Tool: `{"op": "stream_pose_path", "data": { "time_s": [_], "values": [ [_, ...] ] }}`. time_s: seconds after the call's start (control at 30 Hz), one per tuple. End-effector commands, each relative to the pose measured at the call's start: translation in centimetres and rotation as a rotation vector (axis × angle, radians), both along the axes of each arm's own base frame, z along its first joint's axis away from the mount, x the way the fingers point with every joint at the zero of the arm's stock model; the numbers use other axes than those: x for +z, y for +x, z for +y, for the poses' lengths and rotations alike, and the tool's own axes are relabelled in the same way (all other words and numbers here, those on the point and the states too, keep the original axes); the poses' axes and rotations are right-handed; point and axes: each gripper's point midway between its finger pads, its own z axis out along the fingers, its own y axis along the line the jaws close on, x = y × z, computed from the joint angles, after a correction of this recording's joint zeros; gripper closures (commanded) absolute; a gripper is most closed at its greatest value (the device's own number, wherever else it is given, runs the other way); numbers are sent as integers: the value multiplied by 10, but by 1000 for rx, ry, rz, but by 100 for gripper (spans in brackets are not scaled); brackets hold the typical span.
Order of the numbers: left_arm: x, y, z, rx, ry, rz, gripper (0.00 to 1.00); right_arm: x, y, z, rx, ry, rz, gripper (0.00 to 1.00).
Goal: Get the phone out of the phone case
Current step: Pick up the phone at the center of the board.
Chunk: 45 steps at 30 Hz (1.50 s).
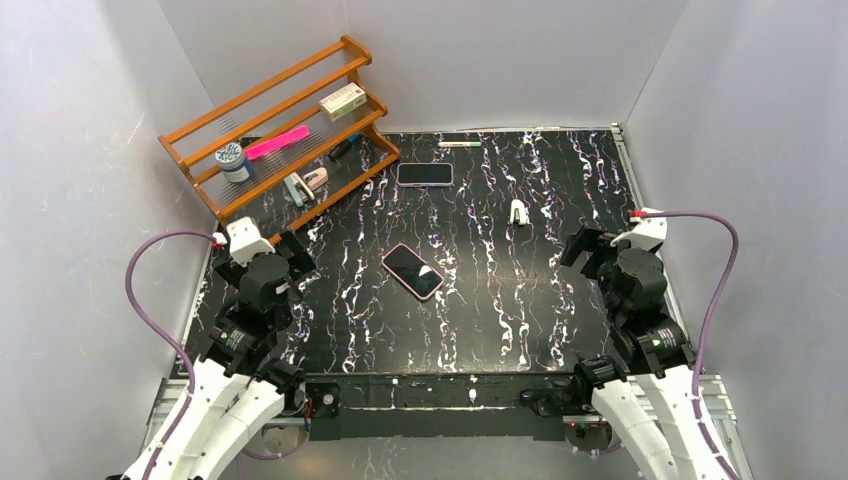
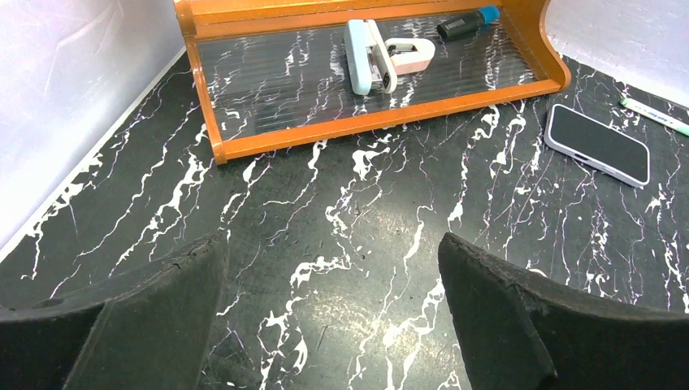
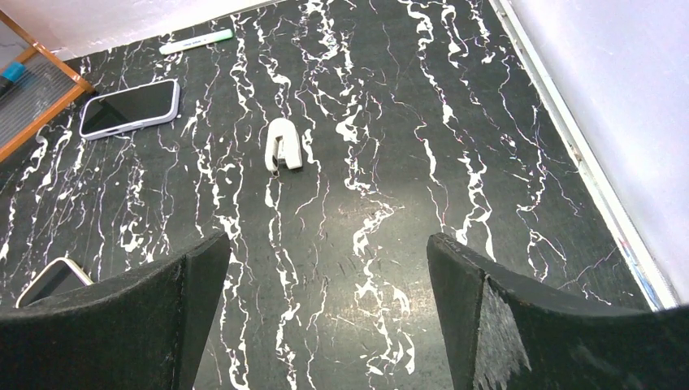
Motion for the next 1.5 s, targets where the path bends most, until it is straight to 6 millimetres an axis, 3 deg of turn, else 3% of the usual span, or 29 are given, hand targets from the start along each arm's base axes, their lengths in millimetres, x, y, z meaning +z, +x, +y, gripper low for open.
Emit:
{"op": "stream_pose_path", "data": {
  "time_s": [0.0, 0.37, 0.73, 0.97, 1.1, 1.47],
  "values": [
    [-1, -2, 7, 50, 10, 8, 2, 29, -2, 1, 4, 29, -77, 1],
    [-15, -1, 3, 75, -9, 109, 2, 24, 0, 3, 21, 9, -39, 1],
    [-55, 5, -40, -67, -130, 270, 2, 12, -3, 18, 103, 23, 14, 1],
    [-97, 17, -74, -78, -216, 471, 2, 0, -4, 28, 157, 31, 33, 1],
    [-108, 29, -96, -56, -218, 523, 2, -4, -7, 28, 164, 26, 38, 1],
    [-134, 68, -181, -36, -149, 585, 2, -7, -9, 41, 238, 40, 25, 1]
  ]
}}
